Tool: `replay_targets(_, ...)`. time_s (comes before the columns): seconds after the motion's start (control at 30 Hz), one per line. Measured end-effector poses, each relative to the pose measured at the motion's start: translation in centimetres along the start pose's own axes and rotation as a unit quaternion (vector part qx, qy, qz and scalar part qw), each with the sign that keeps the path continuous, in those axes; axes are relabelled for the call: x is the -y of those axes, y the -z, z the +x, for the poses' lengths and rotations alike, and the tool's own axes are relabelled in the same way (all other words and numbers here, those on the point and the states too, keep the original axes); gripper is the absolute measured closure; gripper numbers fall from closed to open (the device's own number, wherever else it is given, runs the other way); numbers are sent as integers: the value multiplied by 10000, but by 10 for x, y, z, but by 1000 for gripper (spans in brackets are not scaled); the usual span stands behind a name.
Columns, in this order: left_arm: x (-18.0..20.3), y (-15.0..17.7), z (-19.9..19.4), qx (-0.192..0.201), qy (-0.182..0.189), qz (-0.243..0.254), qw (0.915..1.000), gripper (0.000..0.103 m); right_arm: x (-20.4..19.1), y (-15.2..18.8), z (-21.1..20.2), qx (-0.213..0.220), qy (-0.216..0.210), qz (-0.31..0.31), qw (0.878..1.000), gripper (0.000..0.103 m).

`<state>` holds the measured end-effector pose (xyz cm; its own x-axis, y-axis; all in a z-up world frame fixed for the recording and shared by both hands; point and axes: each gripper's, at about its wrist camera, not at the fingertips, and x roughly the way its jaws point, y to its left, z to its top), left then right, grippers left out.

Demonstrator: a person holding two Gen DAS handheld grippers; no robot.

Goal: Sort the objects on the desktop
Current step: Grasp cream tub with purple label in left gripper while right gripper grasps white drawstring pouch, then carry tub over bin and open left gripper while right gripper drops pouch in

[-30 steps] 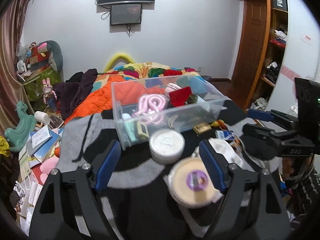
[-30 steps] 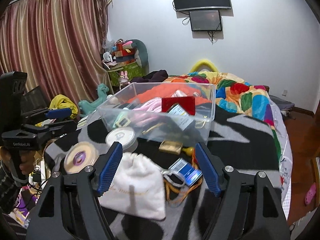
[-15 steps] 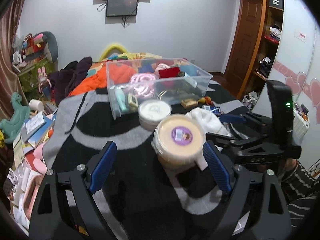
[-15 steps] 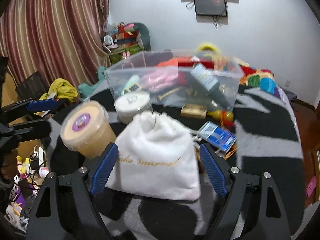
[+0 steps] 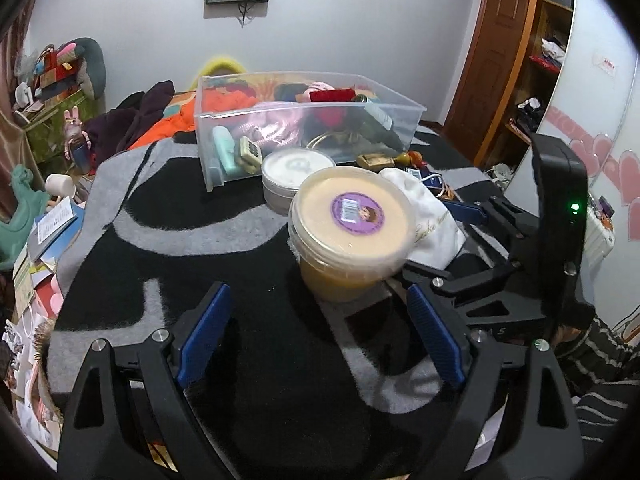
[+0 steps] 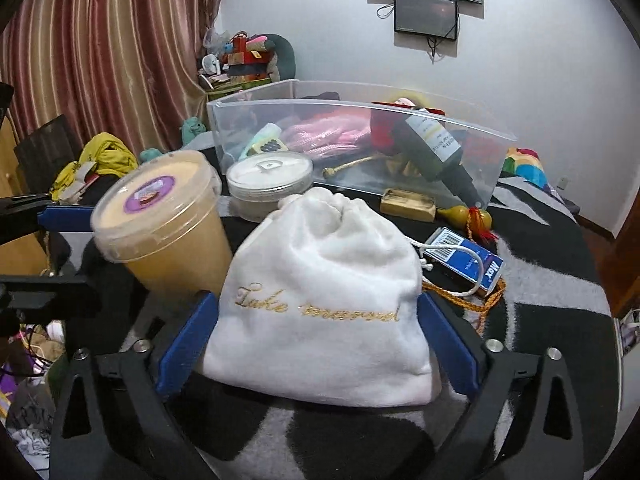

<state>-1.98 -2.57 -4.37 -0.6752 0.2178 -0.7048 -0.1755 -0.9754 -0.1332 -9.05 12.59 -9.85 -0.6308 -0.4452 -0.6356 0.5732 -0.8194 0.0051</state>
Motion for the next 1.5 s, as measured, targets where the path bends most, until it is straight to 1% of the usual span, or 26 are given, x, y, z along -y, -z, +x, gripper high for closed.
replay_targets(0.07, 2, -2, 5, 8, -1, -30, 10000, 14, -1, -1, -1, 11, -40, 22, 10000, 21)
replay_targets(0.13, 2, -5, 11, 10, 78, -107, 9999, 14, 2, -1, -6, -10, -186, 18, 9998, 28)
replay_targets(0.17, 3, -7, 13, 16, 100, -137, 9999, 14, 4, -2, -9, -17, -267, 54, 9996, 30)
replay_targets(0.37, 7, -15, 25, 118, 125, -205, 9996, 14, 23, 3, -22, 82, -676, 580, 9960, 31)
replay_targets(0.47, 7, -17, 31, 138, 23, -253, 9996, 14, 37, 3, -31, 140, -970, 957, 9906, 31)
replay_targets(0.6, 5, -19, 33, 294, -93, -351, 9989, 14, 57, 2, -44, 291, -1117, 1339, 9843, 31)
replay_targets(0.67, 7, -19, 31, 413, -195, -312, 9985, 14, 66, 0, -52, 393, -1117, 1477, 9819, 31)
replay_targets(0.73, 9, -18, 29, 554, -332, -245, 9976, 14, 72, -3, -58, 503, -1022, 1527, 9817, 31)
replay_targets(0.77, 10, -18, 27, 623, -400, -222, 9970, 17, 73, -5, -60, 533, -989, 1530, 9818, 31)
replay_targets(0.8, 10, -19, 26, 682, -423, -215, 9965, 22, 76, -6, -63, 585, -943, 1536, 9819, 31)
replay_targets(0.87, 11, -23, 26, 731, -427, -215, 9962, 27, 81, -9, -69, 669, -870, 1557, 9817, 31)
replay_targets(0.93, 10, -27, 27, 742, -424, -200, 9961, 31, 86, -11, -72, 717, -800, 1552, 9820, 31)
replay_targets(0.97, 10, -29, 29, 725, -436, -200, 9962, 36, 89, -14, -75, 745, -748, 1542, 9824, 31)
replay_targets(1.0, 10, -30, 31, 696, -407, -207, 9965, 37, 92, -17, -77, 783, -709, 1545, 9823, 31)
replay_targets(1.17, 10, -31, 30, 732, -394, -269, 9962, 38, 103, -25, -88, 886, -607, 1545, 9821, 31)
replay_targets(1.37, -3, -34, 24, 669, -115, -627, 9957, 38, 107, -40, -95, 1011, -567, 1286, 9849, 31)
replay_targets(1.5, -4, -36, 14, 808, -185, -679, 9942, 38, 103, -51, -99, 1167, -660, 1128, 9845, 31)
